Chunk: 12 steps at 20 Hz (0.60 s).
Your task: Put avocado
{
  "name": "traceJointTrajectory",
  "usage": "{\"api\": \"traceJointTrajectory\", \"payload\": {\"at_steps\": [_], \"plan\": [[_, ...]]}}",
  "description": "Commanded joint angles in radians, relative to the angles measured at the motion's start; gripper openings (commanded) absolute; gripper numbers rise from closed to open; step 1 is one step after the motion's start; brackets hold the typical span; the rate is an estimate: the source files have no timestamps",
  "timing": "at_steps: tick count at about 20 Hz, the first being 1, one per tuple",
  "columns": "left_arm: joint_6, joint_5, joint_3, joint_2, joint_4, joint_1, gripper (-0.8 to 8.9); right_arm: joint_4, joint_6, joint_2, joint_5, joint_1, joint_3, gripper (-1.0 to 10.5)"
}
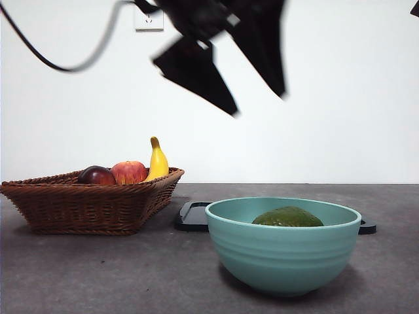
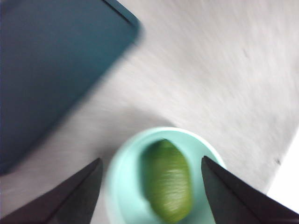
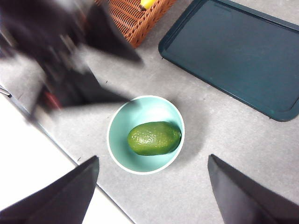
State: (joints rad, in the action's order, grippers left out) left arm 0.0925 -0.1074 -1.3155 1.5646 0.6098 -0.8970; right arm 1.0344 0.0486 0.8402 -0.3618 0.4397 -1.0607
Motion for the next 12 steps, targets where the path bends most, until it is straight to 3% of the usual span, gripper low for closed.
{"api": "traceJointTrajectory", "payload": {"at_steps": [1, 9, 12], "plan": [[0.004, 0.0, -0.021, -0.066, 0.029, 0.047, 3.4, -0.008, -0.004, 0.007, 0.004, 0.008, -0.019, 3.7], [-0.036, -0.008, 0.099, -0.329, 0.183, 0.244, 3.4, -0.008, -0.004, 0.009, 0.004, 0.008, -0.019, 3.7], [-0.021, -0.131, 0.241, -0.444, 0.185, 0.252, 3.4, -0.008, -0.003, 0.015, 0.003, 0.008, -0.019, 3.7]]}}
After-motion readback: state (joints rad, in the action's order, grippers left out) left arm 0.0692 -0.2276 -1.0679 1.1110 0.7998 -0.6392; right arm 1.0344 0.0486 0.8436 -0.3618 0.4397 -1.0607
